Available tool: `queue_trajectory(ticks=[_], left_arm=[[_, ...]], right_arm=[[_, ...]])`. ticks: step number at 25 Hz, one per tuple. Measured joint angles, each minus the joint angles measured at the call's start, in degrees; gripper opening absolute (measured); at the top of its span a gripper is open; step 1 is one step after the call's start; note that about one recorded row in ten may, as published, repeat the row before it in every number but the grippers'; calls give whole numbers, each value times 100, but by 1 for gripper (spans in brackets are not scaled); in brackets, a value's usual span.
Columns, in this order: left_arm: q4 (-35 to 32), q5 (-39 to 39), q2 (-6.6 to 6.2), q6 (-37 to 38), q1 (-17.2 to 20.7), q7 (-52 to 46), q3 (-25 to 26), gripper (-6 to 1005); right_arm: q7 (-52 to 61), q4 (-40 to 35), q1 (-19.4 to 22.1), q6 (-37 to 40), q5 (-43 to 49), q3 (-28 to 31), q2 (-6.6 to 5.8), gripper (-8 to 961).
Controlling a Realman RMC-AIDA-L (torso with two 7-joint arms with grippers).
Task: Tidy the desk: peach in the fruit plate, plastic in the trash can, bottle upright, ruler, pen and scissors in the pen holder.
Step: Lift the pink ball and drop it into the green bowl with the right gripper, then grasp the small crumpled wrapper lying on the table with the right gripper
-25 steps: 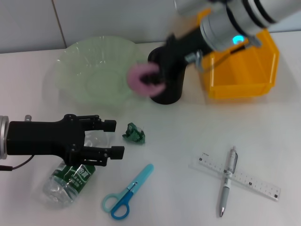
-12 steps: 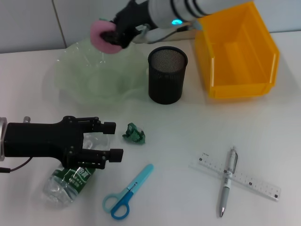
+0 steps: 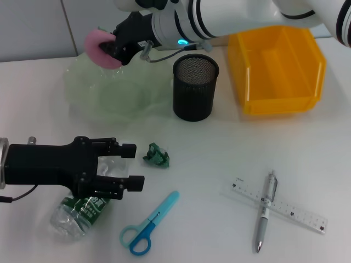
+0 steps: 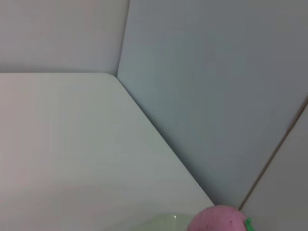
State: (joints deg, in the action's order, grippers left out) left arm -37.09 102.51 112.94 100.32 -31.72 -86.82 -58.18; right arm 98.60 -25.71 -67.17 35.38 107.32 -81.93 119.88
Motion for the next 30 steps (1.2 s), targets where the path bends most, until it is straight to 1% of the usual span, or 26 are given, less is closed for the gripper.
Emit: queue_trajectory(ticks=[3,8,14,22,27,30], left_arm=[[0,0,4,3,0,4,0,798],[0,-3,8,8,0,-6,0,797],[0,-13,18,15,0,-34,0,796],[0,-16,18,14,4,-32,12,795],[0,-20,17,14,7,-30,17,794],[0,-21,17,14,9,-22,18,793]], right_arm=[[18,11,8,-28,-3,1,0,150],[28,18,60,-163,-9,0,0,231],[25,-24,84,-172,-13,39,0,474],[39,-84,58,-239,-18,54,0,653],[43,-105,52,-243,-19,60,0,649],[45,-204,121,-283,-125,105,0,648]])
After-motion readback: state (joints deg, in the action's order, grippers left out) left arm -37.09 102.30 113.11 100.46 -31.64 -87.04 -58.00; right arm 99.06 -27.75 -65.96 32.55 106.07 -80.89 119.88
